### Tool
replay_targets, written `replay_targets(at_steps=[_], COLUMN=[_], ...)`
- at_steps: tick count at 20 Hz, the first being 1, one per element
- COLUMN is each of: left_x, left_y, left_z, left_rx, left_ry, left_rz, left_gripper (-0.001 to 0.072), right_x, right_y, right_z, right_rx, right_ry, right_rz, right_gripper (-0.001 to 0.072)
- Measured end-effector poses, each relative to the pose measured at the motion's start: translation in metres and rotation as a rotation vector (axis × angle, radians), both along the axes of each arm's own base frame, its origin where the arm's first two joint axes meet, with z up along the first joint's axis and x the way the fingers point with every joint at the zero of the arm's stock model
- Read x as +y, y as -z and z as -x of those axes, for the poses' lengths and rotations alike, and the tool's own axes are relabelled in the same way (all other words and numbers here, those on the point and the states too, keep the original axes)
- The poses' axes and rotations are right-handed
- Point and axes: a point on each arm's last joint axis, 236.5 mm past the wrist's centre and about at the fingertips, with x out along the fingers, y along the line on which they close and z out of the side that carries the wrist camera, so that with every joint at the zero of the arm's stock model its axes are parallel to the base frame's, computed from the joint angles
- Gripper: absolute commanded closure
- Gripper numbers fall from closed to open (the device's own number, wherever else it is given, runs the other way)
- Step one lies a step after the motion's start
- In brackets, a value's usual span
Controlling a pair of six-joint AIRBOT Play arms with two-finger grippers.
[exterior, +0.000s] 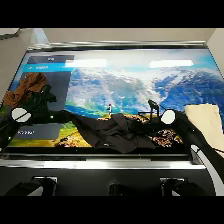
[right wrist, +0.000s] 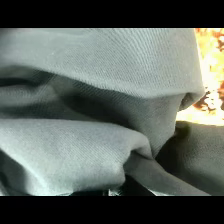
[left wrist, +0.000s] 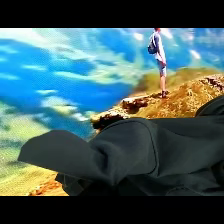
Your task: Fold the shirts.
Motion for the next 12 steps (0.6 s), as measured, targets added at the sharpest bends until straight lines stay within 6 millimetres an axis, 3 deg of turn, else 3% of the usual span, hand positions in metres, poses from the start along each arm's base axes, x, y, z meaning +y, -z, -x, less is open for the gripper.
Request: replay_targets(at_steps=[3, 4, 5, 7, 9, 12], left_x=[0.000, 0.000, 0.000, 0.000, 0.000, 0.000], left_y=[0.000, 0.000, 0.000, 0.001, 0.001, 0.001], left_z=[0.000, 0.000, 0.001, 0.001, 0.001, 0.001], left_rx=[0.002, 0.002, 0.003, 0.004, 0.005, 0.005], left_ry=[0.001, 0.001, 0.001, 0.002, 0.002, 0.003], left_rz=[0.000, 0.000, 0.000, 0.000, 0.000, -0.001], left_gripper=[0.0669, 0.0669, 0.0669, 0.0669, 0.0669, 0.0669], right_x=[0.000, 0.000, 0.000, 0.000, -0.005, -0.034], right_y=[0.000, 0.000, 0.000, 0.000, -0.005, -0.022], right_z=[0.001, 0.001, 0.001, 0.001, -0.004, -0.014], right_rx=[0.004, 0.004, 0.005, 0.004, -0.018, -0.034], right_ry=[-0.002, -0.002, -0.003, -0.004, -0.013, -0.009], right_rz=[0.000, 0.000, 0.001, 0.002, 0.003, 0.008], right_gripper=[0.0631, 0.0584, 0.0477, 0.0181, 0.0079, 0.0042])
